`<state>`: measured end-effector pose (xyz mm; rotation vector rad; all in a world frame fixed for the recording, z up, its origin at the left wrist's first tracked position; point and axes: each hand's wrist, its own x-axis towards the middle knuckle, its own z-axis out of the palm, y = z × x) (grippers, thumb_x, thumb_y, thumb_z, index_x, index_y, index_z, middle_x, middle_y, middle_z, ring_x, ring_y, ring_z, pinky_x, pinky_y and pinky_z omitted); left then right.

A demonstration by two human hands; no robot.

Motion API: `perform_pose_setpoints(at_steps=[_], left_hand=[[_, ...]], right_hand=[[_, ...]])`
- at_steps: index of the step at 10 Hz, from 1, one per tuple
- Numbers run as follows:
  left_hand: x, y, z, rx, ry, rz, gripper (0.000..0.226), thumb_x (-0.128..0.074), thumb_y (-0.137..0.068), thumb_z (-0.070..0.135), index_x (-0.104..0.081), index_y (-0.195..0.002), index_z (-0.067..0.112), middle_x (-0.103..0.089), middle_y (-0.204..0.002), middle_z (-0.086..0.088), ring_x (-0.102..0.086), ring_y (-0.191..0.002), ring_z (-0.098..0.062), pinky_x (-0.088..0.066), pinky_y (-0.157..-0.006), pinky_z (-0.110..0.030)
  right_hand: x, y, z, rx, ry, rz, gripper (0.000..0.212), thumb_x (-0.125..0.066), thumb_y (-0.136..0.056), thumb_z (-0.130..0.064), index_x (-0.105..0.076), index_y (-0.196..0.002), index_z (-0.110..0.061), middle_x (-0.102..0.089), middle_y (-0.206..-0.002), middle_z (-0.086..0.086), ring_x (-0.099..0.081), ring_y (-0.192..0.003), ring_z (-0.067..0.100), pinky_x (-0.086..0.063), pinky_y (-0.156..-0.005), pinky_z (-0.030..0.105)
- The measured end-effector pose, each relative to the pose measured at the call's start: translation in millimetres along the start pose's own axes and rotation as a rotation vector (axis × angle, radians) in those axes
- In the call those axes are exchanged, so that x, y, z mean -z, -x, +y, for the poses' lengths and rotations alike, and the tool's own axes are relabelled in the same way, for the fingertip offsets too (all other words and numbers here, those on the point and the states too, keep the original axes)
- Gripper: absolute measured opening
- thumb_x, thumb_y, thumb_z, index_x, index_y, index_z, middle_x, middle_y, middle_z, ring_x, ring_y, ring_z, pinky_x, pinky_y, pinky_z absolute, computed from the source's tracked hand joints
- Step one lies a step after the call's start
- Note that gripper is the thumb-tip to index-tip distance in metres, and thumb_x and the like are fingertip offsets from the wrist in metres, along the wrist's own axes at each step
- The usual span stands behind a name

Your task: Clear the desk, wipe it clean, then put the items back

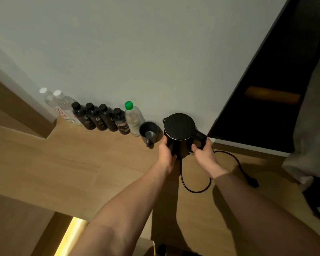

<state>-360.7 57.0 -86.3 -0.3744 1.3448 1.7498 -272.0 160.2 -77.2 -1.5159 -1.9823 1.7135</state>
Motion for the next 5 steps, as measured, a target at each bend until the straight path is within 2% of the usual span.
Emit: perform_pose_setpoints(at_steps=[1, 2, 3, 4, 5], left_hand=[[13.6, 9.0, -2.2, -0.056, -0.132, -0.031, 0.048, -0.041, -0.108, 0.042, -0.041, -0.154, 0.026, -0.051, -0.151, -0.002, -0.045, -0.141, -0.027, -0.037, -0.119, -0.048], [37.8, 30.8, -5.4, -0.123, -0.363, -0.043, 0.054, -0.050, -0.107, 0.030, -0.034, -0.158, 0.027, -0.045, -0.158, -0.003, -0.042, -0.145, -0.027, -0.034, -0.121, -0.051], [68.5, 60.8, -1.1, -0.221, -0.787, -0.056, 0.057, -0.058, -0.102, 0.037, -0.038, -0.155, 0.035, -0.037, -0.163, 0.002, -0.035, -0.150, -0.025, -0.032, -0.122, -0.051], [96.4, 94.7, 8.7, -0.316, -1.122, -0.112, 0.059, -0.056, -0.101, 0.042, -0.036, -0.156, 0.038, -0.021, -0.169, 0.008, -0.026, -0.154, -0.021, -0.031, -0.123, -0.051], [117.7, 127.6, 17.0, -0.400, -1.369, -0.095, 0.063, -0.056, -0.101, 0.044, -0.030, -0.158, 0.039, -0.010, -0.170, 0.012, -0.024, -0.154, -0.019, -0.033, -0.123, -0.048]], right_hand=[[8.7, 11.6, 7.6, 0.007, 0.094, -0.042, 0.088, -0.063, -0.101, -0.032, -0.004, -0.165, -0.030, -0.037, -0.163, 0.007, -0.034, -0.150, 0.032, -0.025, -0.122, 0.056], [16.9, 36.7, 26.4, -0.007, 0.130, -0.036, 0.094, -0.067, -0.098, -0.031, 0.001, -0.163, -0.039, -0.009, -0.172, 0.001, -0.024, -0.154, 0.033, -0.023, -0.121, 0.058], [24.1, 61.1, 47.2, 0.015, 0.179, -0.087, 0.096, -0.070, -0.095, -0.028, -0.003, -0.160, -0.049, -0.007, -0.172, -0.005, -0.030, -0.152, 0.031, -0.031, -0.120, 0.059], [28.1, 91.0, 53.6, 0.055, 0.300, -0.146, 0.090, -0.070, -0.095, -0.030, -0.010, -0.161, -0.046, -0.007, -0.171, -0.011, -0.024, -0.154, 0.026, -0.033, -0.120, 0.054], [31.5, 122.6, 46.2, 0.155, 0.389, -0.169, 0.085, -0.067, -0.097, -0.033, -0.013, -0.161, -0.043, -0.003, -0.170, -0.016, -0.016, -0.157, 0.021, -0.028, -0.122, 0.049]])
